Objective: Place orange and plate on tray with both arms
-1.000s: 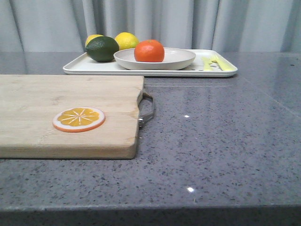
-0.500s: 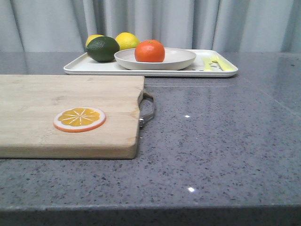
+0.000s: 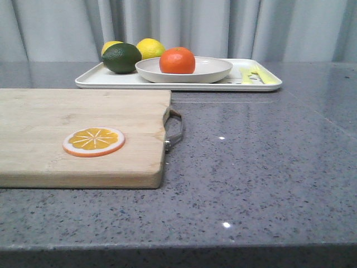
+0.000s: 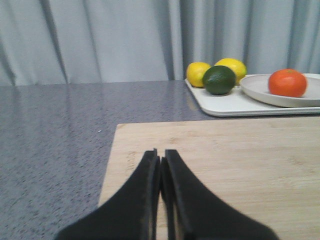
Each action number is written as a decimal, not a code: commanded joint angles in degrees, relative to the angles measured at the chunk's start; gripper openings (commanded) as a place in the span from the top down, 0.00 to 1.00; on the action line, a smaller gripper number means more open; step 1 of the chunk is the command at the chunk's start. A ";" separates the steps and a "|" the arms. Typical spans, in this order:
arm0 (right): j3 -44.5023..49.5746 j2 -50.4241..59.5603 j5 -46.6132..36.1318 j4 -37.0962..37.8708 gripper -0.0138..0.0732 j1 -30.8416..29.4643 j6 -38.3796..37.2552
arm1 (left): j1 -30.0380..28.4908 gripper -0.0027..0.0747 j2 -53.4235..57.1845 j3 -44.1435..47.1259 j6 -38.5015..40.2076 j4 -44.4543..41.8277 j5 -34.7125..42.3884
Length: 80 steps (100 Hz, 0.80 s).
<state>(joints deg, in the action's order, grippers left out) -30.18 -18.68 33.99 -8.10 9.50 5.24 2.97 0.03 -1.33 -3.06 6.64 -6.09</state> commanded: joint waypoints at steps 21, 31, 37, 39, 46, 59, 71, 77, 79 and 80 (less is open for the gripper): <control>-1.46 -0.36 -4.33 0.20 0.92 -0.22 0.53 | -4.04 0.99 2.11 1.94 0.52 0.31 3.23; -1.46 -0.36 -4.33 0.20 0.92 -0.22 0.53 | -4.73 0.99 2.11 1.94 3.06 -0.42 2.72; -1.46 -0.36 -4.33 0.20 0.92 -0.22 0.53 | -5.34 0.99 2.11 1.94 3.06 -1.34 2.72; -1.46 -0.36 -4.33 0.20 0.92 -0.22 0.53 | -5.47 0.99 2.11 1.94 3.06 -1.49 2.72; -1.46 -0.36 -4.33 0.20 0.92 -0.22 0.53 | -5.72 0.99 2.11 1.94 3.06 -1.62 2.72; -1.46 -0.36 -4.33 0.20 0.92 -0.22 0.53 | -5.72 0.99 2.11 1.94 3.06 -1.62 2.72; -1.46 -0.36 -4.33 0.20 0.92 -0.22 0.53 | -5.72 0.99 2.11 1.94 3.06 -1.62 2.72; -1.46 -0.36 -4.33 0.20 0.92 -0.22 0.53 | -5.72 0.99 2.11 1.94 3.06 -1.62 2.72; -1.46 -0.36 -4.33 0.20 0.92 -0.22 0.53 | -5.72 0.99 2.11 1.94 3.06 -1.62 2.72; -1.46 -0.36 -4.33 0.20 0.92 -0.22 0.53 | -5.72 0.99 2.11 1.94 3.06 -1.62 2.72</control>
<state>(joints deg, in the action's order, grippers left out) -30.18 -18.68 33.99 -8.10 9.50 5.24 -2.68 0.31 0.06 -0.58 5.00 -7.58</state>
